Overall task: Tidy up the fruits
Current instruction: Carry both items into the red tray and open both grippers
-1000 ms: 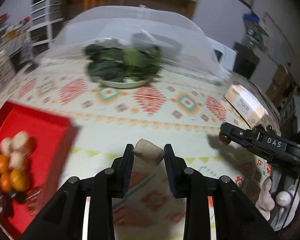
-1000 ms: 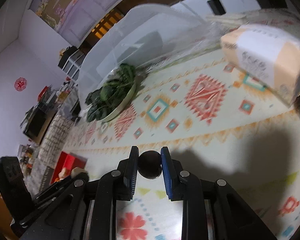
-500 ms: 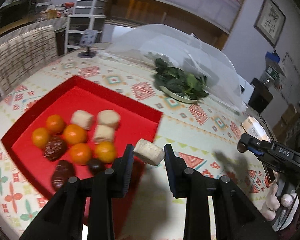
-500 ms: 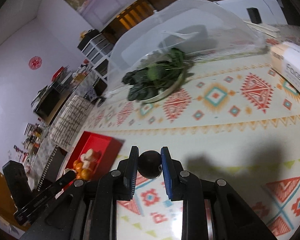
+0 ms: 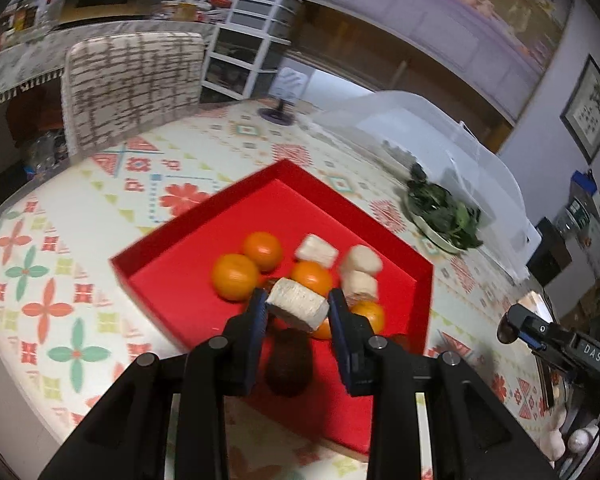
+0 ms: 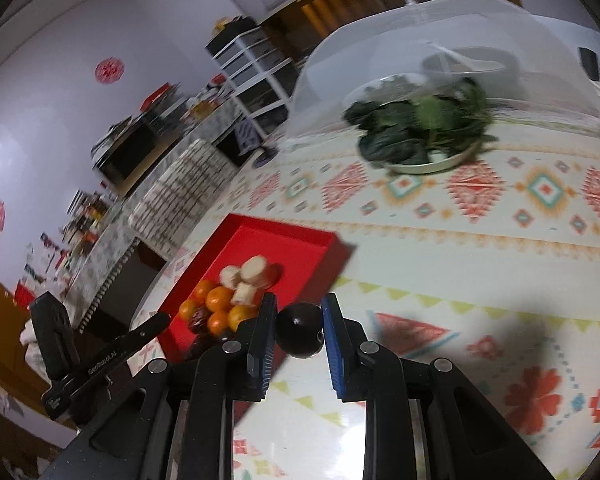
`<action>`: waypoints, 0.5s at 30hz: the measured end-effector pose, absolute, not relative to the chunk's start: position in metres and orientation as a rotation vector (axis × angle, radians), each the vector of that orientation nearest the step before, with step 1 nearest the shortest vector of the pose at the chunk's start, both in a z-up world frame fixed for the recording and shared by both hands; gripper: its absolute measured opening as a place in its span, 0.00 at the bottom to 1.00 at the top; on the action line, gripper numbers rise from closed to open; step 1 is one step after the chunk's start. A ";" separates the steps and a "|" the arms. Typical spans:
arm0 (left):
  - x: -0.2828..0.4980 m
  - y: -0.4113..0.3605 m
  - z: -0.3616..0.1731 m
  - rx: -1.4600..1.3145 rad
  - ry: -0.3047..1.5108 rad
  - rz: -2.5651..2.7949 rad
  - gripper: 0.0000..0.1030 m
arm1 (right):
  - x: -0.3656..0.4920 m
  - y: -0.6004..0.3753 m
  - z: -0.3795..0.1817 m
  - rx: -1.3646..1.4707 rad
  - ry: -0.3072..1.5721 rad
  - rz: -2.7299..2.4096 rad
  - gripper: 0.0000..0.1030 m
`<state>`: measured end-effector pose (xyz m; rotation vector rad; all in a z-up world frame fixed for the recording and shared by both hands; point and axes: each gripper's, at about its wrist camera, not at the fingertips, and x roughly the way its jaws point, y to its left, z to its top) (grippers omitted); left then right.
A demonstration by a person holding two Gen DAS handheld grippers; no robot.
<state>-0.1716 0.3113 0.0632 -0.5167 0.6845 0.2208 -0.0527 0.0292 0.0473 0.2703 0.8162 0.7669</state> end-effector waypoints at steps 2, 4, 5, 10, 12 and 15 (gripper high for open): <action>-0.173 0.320 0.061 -0.526 0.680 0.232 0.29 | -0.053 0.044 0.046 0.252 0.825 0.780 0.24; -0.174 0.327 0.058 -0.533 0.678 0.237 0.29 | -0.056 0.058 0.045 0.233 0.832 0.789 0.24; -0.174 0.329 0.057 -0.534 0.678 0.240 0.29 | -0.056 0.064 0.044 0.221 0.836 0.793 0.24; -0.168 0.338 0.047 -0.534 0.695 0.252 0.29 | -0.054 0.097 0.036 0.150 0.858 0.793 0.24; -0.166 0.339 0.047 -0.516 0.695 0.264 0.29 | -0.051 0.108 0.032 0.131 0.865 0.788 0.24; -0.164 0.341 0.046 -0.486 0.693 0.283 0.29 | -0.045 0.121 0.027 0.090 0.872 0.773 0.24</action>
